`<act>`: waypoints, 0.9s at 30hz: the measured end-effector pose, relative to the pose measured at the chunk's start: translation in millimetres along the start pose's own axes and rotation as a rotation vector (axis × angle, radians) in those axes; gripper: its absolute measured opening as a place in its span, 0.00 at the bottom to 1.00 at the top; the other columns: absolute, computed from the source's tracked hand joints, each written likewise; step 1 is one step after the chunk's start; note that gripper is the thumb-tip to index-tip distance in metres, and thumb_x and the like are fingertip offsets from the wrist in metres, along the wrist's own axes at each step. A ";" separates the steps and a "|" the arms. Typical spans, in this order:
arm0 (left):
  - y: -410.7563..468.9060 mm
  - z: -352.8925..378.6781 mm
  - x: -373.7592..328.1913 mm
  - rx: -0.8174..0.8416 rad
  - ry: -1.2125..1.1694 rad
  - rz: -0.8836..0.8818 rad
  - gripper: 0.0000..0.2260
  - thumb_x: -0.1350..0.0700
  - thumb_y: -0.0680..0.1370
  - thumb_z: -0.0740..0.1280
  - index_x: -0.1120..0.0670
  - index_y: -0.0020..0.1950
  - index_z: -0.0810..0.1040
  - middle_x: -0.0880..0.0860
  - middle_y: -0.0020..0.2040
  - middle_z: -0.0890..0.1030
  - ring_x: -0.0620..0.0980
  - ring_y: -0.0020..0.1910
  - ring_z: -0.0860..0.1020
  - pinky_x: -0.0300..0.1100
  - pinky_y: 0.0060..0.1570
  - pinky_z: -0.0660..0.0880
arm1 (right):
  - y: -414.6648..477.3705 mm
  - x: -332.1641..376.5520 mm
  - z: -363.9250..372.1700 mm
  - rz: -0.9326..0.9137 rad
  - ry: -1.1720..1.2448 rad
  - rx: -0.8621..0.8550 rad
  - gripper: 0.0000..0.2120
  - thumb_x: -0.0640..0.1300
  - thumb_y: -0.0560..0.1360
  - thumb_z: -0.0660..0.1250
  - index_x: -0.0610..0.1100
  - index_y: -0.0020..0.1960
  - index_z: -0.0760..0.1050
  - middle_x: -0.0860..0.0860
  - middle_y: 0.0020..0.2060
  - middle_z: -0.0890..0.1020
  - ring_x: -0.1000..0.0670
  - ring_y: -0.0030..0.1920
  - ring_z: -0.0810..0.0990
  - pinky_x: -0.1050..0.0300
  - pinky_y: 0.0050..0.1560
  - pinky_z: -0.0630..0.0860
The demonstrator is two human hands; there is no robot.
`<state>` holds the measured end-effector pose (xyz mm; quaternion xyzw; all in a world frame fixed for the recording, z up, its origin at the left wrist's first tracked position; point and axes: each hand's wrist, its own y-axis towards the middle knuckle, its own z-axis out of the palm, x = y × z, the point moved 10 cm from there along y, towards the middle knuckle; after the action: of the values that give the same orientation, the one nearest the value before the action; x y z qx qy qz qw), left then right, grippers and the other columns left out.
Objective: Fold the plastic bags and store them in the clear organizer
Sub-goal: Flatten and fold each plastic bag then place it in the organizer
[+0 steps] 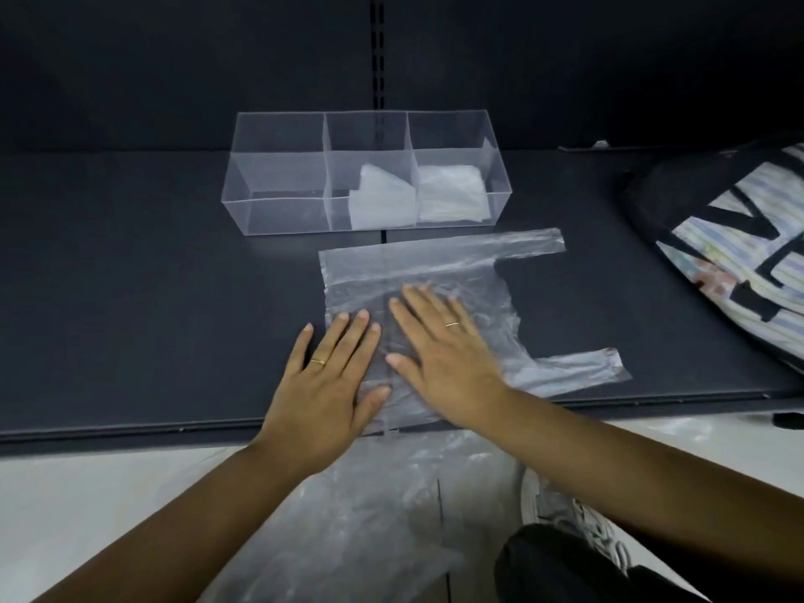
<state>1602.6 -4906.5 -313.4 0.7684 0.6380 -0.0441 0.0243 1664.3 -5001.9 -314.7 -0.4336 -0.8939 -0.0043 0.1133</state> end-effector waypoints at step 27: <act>-66.0 -61.5 -16.3 -0.413 -0.344 0.212 0.13 0.52 0.79 0.63 0.55 0.52 0.85 0.48 0.52 0.84 0.46 0.57 0.79 0.41 0.62 0.71 | -63.9 53.5 -26.7 -0.258 0.287 -0.110 0.14 0.44 0.70 0.73 0.42 0.54 0.80 0.47 0.58 0.80 0.45 0.55 0.79 0.51 0.60 0.71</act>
<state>1537.1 -4904.5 -249.3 0.7908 0.5362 -0.0403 0.2924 1588.1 -5003.2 -271.9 -0.3162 -0.9151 -0.1293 0.2141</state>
